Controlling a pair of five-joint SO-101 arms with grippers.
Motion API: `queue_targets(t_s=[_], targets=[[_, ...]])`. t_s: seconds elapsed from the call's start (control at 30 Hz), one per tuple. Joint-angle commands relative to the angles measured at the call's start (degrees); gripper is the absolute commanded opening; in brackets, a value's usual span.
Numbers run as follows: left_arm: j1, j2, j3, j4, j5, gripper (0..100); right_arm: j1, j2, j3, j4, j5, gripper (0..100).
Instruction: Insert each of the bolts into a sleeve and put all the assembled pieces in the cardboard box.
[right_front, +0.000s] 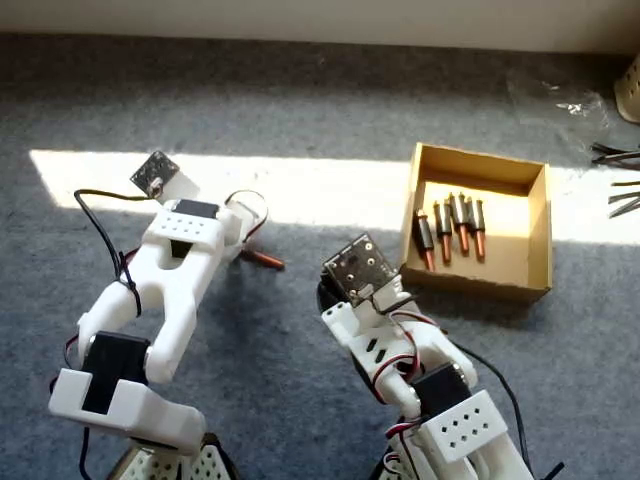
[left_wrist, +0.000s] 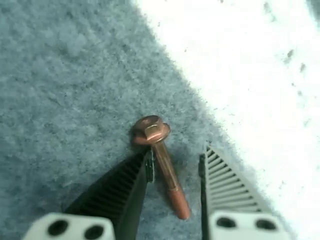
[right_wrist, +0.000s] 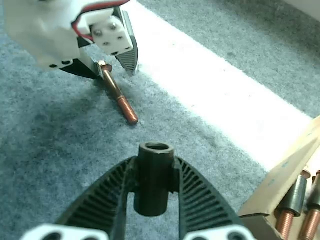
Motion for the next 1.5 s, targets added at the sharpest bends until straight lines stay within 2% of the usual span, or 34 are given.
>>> queue_targets(t_s=[0.0, 0.27, 0.5, 0.93, 1.0, 1.1, 1.13, 1.3, 1.4, 1.47], targets=[[0.8, -2.3, 0.5, -1.0, 4.8, 15, 0.8, -1.1, -0.5, -1.8, 0.7, 0.5], [0.8, -2.2, 2.8, -1.3, 6.9, 15, 0.8, -1.1, -0.5, -1.8, 0.7, 0.5], [0.7, -2.2, 5.2, -6.7, 6.9, 15, 0.8, -1.1, -0.5, -1.8, 0.7, 0.5], [0.5, -2.2, 5.2, -6.6, 9.7, 15, 0.8, -1.1, -0.5, -1.8, 0.7, 0.5], [0.0, -2.2, 5.6, -6.6, 9.7, 12, 0.8, -1.1, -0.5, -1.8, 0.7, 0.5], [-1.9, -2.2, 6.0, -6.7, 9.5, 1, 0.8, -1.1, -0.5, -1.8, 0.7, 0.5], [-2.6, -2.2, 6.1, -6.7, 9.4, 0, 0.8, -1.1, -0.5, -1.8, 0.7, 0.5], [-2.9, 2.0, 5.8, -6.6, 9.2, 7, 0.8, -1.1, -0.5, -1.8, 0.7, 0.5], [-2.9, 7.2, 2.5, -6.3, 3.8, 8, 0.8, -1.1, -0.5, -1.8, 0.7, 0.5], [-2.8, 9.5, 0.0, -2.7, 0.9, 8, 0.8, -1.1, -0.5, -1.7, 0.7, 0.5]])
